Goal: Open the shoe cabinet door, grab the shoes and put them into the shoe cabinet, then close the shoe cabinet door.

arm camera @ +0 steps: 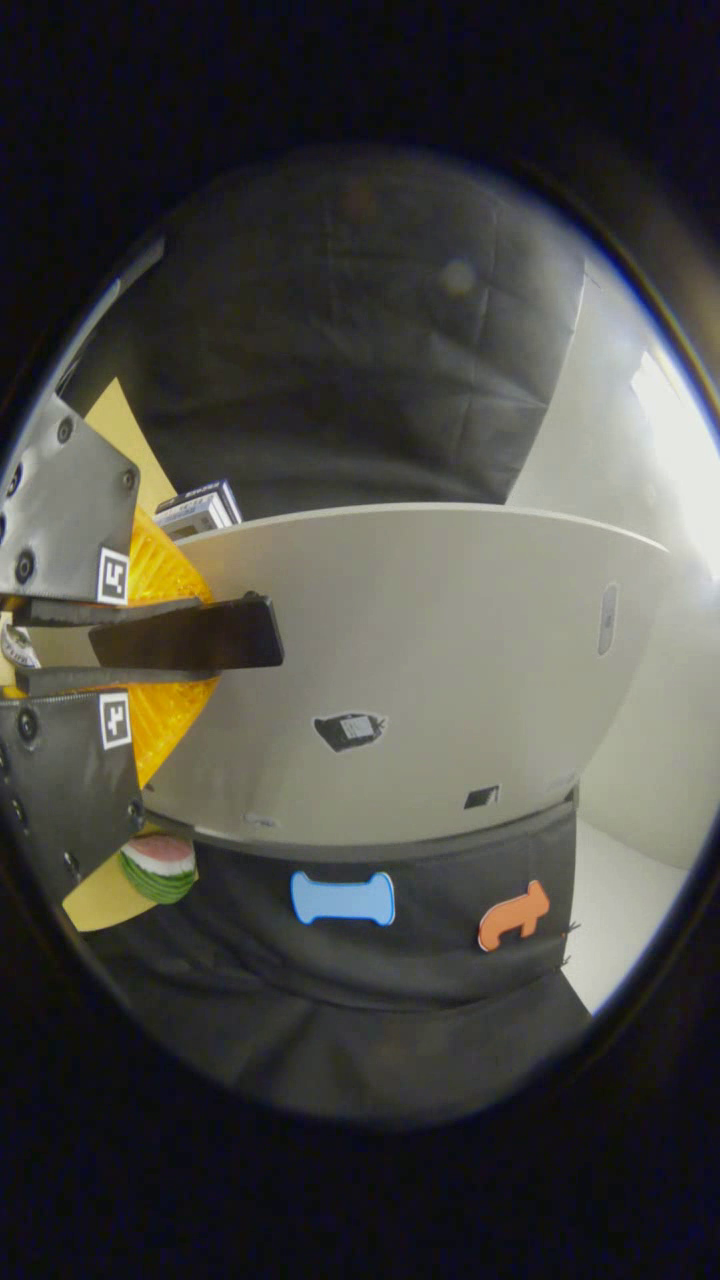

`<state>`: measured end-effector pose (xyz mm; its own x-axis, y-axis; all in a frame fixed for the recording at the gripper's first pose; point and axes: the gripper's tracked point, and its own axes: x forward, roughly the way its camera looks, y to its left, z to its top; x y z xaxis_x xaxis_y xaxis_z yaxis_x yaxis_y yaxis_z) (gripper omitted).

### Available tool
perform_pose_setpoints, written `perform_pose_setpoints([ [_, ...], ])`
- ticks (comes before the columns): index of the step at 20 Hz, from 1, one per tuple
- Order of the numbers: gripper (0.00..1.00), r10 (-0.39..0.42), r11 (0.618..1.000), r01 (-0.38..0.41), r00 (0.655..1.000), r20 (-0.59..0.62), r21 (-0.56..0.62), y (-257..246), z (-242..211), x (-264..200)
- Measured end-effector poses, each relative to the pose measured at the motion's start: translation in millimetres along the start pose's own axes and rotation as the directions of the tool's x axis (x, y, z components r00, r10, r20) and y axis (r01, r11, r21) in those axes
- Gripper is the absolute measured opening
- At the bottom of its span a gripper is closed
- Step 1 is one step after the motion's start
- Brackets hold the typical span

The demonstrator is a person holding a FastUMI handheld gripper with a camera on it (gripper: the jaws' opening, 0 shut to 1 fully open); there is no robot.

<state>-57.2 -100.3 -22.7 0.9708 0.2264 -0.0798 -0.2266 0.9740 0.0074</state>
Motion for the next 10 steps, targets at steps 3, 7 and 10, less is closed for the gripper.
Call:
perform_pose_setpoints([
  [3,0.17,-0.042,0.999,0.042,0.999,0.001,0.0,-22.2,1.8,-16.8],
  [7,0.16,-0.112,0.994,0.112,0.994,0.003,-0.018,-47.2,0.9,-33.8],
  [10,0.11,-0.154,0.988,0.154,0.988,0.01,-0.02,-68.0,1.8,-52.1],
])
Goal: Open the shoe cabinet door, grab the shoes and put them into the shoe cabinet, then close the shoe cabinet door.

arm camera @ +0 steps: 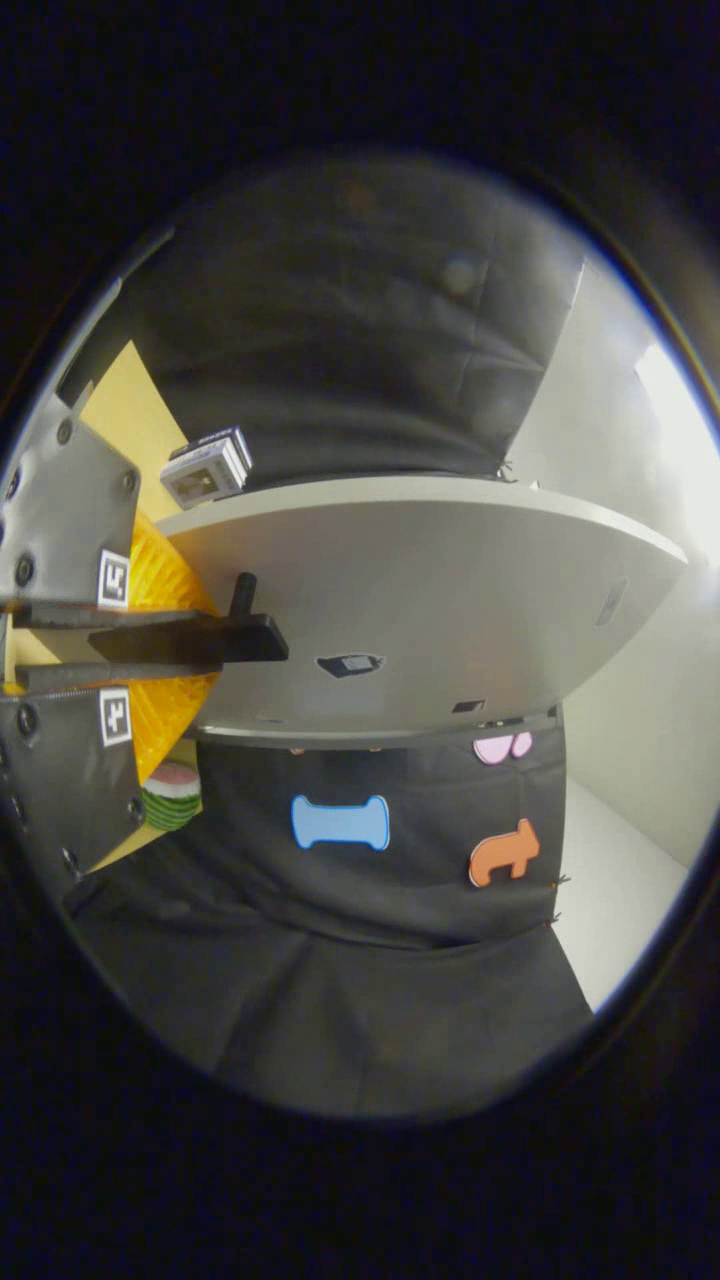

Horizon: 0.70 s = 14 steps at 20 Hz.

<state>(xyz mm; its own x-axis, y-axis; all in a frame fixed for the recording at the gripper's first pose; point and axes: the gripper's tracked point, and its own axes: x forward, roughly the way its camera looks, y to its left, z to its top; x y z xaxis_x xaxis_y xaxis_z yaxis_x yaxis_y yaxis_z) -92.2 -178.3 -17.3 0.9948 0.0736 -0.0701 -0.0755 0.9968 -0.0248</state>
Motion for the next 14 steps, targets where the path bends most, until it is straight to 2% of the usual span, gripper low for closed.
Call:
perform_pose_setpoints([
  [1,0.07,-0.014,1.0,0.014,1.0,0.003,0.003,-5.3,0.8,-0.3],
  [8,0.05,-0.107,0.994,0.107,0.994,0.003,0.03,-57.8,1.2,6.1],
  [14,0.03,-0.118,0.992,0.119,0.993,-0.015,0.041,-88.8,1.4,3.7],
])
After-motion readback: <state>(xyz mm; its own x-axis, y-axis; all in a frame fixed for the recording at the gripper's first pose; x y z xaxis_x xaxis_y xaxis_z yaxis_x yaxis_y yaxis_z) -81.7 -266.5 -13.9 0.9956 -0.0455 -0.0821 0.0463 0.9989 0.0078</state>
